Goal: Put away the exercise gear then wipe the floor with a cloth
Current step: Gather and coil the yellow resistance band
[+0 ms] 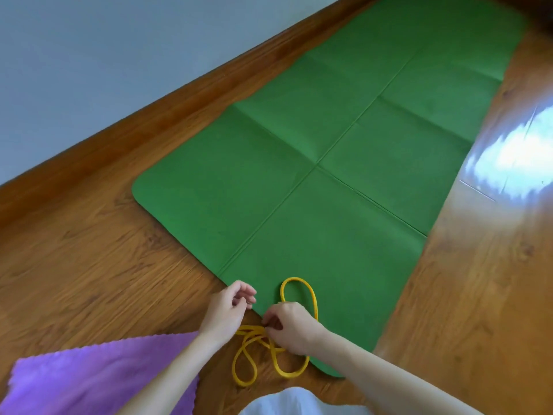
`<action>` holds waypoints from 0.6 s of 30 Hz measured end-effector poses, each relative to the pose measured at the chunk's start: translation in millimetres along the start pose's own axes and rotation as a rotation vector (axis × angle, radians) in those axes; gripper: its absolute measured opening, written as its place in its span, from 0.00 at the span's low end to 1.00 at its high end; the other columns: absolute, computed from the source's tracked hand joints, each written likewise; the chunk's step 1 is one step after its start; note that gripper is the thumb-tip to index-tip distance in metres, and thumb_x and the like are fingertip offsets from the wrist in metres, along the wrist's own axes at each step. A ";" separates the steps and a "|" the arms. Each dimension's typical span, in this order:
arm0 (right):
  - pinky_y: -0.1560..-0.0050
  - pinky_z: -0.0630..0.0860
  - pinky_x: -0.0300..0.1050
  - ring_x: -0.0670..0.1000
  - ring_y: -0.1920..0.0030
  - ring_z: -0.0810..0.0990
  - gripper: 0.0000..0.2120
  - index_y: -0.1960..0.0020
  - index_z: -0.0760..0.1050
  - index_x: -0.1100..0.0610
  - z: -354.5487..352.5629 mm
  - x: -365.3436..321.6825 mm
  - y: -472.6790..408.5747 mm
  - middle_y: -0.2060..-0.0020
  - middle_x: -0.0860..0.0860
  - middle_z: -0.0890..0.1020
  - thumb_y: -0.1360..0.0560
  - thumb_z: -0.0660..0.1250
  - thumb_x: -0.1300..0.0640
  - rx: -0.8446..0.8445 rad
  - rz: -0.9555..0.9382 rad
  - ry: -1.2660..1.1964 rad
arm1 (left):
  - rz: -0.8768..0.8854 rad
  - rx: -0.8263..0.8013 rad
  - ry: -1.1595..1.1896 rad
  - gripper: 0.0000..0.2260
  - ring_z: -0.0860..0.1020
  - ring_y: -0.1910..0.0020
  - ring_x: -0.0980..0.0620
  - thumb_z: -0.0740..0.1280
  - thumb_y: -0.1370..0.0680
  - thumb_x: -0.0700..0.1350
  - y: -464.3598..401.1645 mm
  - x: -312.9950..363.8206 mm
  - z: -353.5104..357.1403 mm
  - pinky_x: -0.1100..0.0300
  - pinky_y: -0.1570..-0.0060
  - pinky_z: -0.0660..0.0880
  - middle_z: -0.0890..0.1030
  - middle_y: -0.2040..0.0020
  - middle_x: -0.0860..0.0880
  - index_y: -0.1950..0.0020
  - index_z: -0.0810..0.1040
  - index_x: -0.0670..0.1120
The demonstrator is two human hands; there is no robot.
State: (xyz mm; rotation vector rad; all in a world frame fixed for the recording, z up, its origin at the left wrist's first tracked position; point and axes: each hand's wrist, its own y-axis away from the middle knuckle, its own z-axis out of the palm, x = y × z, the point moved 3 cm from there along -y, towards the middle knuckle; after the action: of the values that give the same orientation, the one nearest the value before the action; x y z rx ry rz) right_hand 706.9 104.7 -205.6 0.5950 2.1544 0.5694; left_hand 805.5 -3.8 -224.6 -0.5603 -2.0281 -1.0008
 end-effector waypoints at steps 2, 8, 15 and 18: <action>0.49 0.73 0.46 0.57 0.50 0.78 0.13 0.44 0.77 0.60 4.9 2.9 2.2 0.51 0.58 0.80 0.27 0.65 0.57 0.023 -0.051 0.065 | 0.017 -0.016 -0.021 0.11 0.79 0.57 0.55 0.58 0.23 0.33 3.2 -6.8 4.3 0.60 0.52 0.77 0.80 0.58 0.50 0.54 0.76 0.46; 0.50 0.73 0.49 0.57 0.47 0.76 0.24 0.40 0.73 0.59 10.4 -6.8 5.1 0.48 0.57 0.78 0.29 0.68 0.45 0.038 -0.073 0.340 | 0.137 -0.082 -0.224 0.08 0.78 0.54 0.59 0.62 0.23 0.36 15.4 -16.0 13.1 0.64 0.52 0.75 0.81 0.55 0.53 0.54 0.76 0.50; 0.49 0.74 0.49 0.58 0.44 0.75 0.16 0.39 0.71 0.61 19.3 -8.5 5.7 0.45 0.57 0.76 0.27 0.63 0.62 0.089 -0.030 0.523 | 0.279 -0.121 -0.473 0.19 0.76 0.48 0.55 0.66 0.30 0.58 29.0 -21.8 12.3 0.57 0.45 0.71 0.78 0.48 0.55 0.43 0.76 0.51; 0.55 0.73 0.48 0.59 0.47 0.77 0.13 0.42 0.72 0.61 17.8 -7.0 2.3 0.47 0.58 0.77 0.27 0.63 0.62 0.067 -0.023 0.518 | 0.305 -0.141 -0.626 0.20 0.73 0.42 0.55 0.67 0.27 0.57 31.6 -20.3 14.0 0.59 0.42 0.66 0.76 0.43 0.55 0.38 0.73 0.51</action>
State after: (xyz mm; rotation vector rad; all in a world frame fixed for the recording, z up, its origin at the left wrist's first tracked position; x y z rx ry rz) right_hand 725.5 105.8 -210.4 0.4937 2.6705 0.6979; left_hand 832.2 25.3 -231.8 -1.3495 -2.3051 -0.8487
